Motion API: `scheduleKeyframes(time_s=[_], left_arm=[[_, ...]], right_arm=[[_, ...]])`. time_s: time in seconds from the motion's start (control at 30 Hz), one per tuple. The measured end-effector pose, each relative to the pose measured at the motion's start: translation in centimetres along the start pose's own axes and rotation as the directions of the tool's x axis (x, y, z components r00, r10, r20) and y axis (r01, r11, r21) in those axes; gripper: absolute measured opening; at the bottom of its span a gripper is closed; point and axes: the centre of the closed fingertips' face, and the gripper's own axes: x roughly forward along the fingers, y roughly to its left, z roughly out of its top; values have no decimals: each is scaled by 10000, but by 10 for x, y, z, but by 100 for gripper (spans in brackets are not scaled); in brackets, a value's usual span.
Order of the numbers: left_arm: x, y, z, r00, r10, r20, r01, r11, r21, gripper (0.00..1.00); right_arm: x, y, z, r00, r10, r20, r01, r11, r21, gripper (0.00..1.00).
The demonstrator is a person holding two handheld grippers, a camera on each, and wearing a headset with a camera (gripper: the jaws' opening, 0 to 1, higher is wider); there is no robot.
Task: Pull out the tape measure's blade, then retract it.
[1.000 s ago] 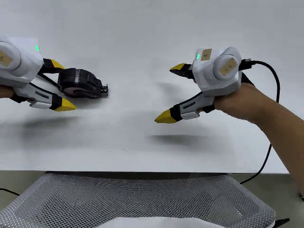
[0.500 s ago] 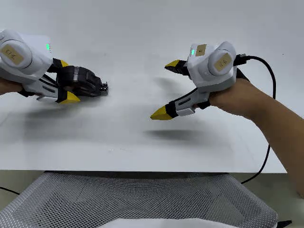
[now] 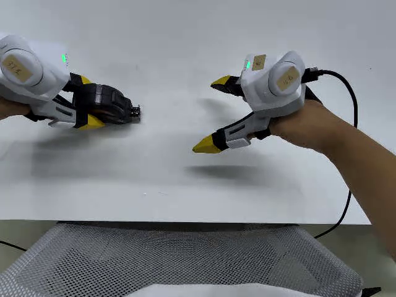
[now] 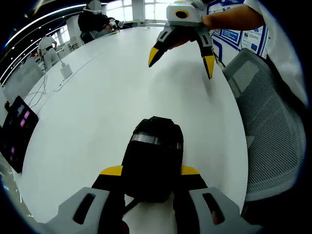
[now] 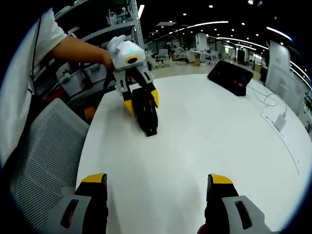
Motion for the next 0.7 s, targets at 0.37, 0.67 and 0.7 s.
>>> scheduleKeyframes(time_s=[0.37,0.67,0.7], left_arm=[[-1,0,-2,9992,-49,-402,66,9990,433,32],[-1,0,-2,9992,-32,-404,50,9990,435,31],[-1,0,-2,9992,-31,-403,49,9990,439,31]], right_arm=[[14,3,9,9995,135,280,-130,9998,-179,75],[36,4,31,9961,206,863,-171,9990,-411,65],[38,3,34,9954,172,943,-125,9987,-504,63]])
